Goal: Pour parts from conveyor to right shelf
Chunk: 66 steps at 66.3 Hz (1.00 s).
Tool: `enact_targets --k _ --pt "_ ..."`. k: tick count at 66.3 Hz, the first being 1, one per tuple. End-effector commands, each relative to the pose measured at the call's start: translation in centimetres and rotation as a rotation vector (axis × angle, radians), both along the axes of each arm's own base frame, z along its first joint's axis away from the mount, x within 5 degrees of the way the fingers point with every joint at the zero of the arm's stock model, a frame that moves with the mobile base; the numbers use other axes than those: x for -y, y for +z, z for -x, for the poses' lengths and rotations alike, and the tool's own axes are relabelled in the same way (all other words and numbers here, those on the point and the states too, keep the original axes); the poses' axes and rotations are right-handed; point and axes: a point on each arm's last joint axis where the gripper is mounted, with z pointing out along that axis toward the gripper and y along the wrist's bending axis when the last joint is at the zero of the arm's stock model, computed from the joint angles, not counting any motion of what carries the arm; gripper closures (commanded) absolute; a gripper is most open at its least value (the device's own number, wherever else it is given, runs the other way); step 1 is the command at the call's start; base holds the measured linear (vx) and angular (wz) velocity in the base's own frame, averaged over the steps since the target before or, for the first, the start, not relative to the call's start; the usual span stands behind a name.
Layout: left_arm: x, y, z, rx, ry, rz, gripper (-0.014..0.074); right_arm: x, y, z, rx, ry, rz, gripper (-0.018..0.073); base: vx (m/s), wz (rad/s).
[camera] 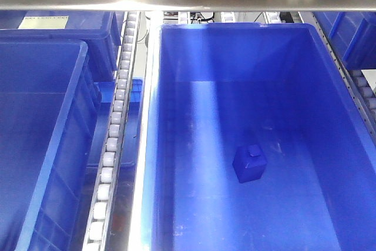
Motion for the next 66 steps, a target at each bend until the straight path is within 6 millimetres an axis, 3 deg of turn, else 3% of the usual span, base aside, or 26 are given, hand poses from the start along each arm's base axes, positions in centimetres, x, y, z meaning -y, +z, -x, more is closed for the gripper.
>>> enact_targets --k 1,21,66 --pt "0.0 1.3 0.1 0.091 -0.006 0.016 0.0603 0.0 -0.3 0.0 0.063 -0.012 -0.045 0.0567 0.0 0.0" --pt "0.0 1.3 0.1 0.091 -0.006 0.016 0.0603 -0.2 -8.0 -1.2 -0.2 0.016 -0.045 0.0567 0.0 0.0" --pt "0.0 1.3 0.1 0.091 -0.006 0.016 0.0603 -0.2 -8.2 -1.2 -0.23 0.015 -0.029 0.0567 0.0 0.0"
